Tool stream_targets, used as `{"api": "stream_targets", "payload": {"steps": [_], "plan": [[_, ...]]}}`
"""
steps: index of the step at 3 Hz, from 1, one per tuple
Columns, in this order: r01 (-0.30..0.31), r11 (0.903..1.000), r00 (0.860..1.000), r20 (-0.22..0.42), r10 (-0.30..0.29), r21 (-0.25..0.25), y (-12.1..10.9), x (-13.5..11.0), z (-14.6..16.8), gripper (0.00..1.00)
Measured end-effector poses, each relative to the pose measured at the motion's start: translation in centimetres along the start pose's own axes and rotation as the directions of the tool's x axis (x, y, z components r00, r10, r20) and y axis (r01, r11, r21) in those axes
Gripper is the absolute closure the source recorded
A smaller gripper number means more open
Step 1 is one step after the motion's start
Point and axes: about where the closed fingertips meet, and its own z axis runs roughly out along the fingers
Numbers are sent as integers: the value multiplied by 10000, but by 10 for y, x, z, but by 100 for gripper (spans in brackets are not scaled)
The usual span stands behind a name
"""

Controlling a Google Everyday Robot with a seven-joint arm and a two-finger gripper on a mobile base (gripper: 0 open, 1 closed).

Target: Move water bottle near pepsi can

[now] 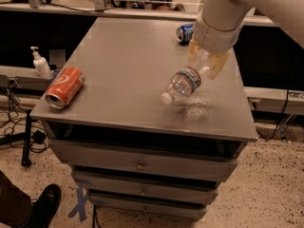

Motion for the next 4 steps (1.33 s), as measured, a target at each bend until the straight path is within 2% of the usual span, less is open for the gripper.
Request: {"api": "stream_targets", "payload": {"steps": [1,3,4], "plan": [[-616,9978,9976,320,609,223,-5,21,8,100],[-2040,9777,9772,699,2003,505,-12,65,19,100],[-2988,9522,9532,687,2945,638,-16,86,31,100]]}}
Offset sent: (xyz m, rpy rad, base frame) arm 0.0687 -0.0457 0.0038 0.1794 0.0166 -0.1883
